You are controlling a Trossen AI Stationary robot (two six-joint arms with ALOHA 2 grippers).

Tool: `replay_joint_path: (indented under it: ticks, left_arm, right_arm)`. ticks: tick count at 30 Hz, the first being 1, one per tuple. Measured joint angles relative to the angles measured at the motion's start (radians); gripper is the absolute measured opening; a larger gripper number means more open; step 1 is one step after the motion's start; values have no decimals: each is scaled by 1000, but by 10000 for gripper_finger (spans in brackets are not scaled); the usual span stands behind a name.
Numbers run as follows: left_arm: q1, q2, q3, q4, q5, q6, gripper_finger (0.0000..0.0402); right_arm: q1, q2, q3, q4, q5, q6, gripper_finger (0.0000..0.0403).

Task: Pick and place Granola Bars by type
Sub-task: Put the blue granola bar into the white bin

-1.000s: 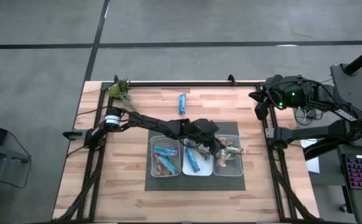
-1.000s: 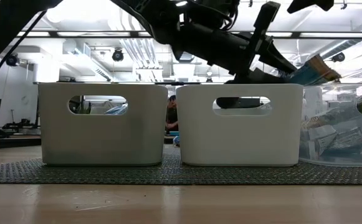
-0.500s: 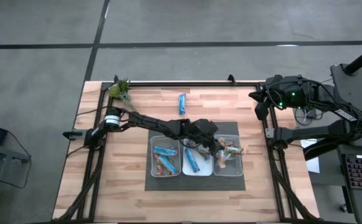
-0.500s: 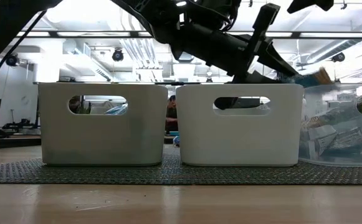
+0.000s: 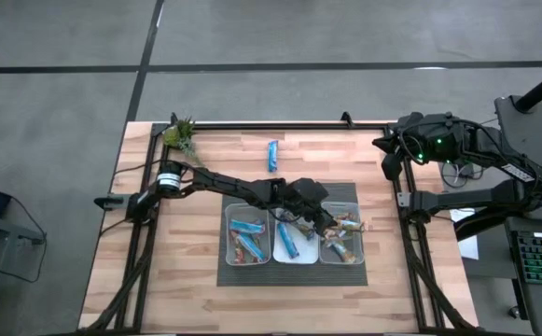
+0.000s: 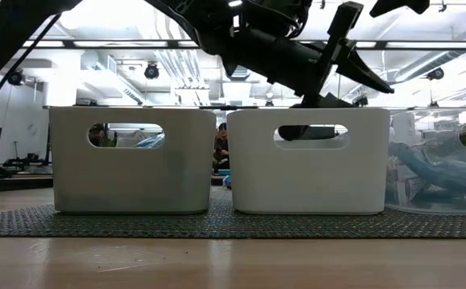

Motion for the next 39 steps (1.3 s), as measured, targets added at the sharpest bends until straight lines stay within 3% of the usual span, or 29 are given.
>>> replay_joint_path:
  ticks: [5,13,19,30,35,39]
  left_arm:
    - [0,0,34,3,12,50,142]
    - [1,-12,80,9,12,96,10]
    - [7,-80,75,-12,-16,146,1]
    - [36,-315,72,-290,-195,407,0]
    - [48,-424,18,-374,-312,462,0]
    - [68,-518,-61,-371,-344,452,0]
  right_arm:
    - [0,0,0,0,0,0,8]
    - [0,0,0,0,0,0,8]
    - [0,0,0,0,0,0,8]
    - [0,1,0,3,0,10,8]
    - [0,11,0,14,0,19,8]
    - [0,37,0,47,-3,40,8]
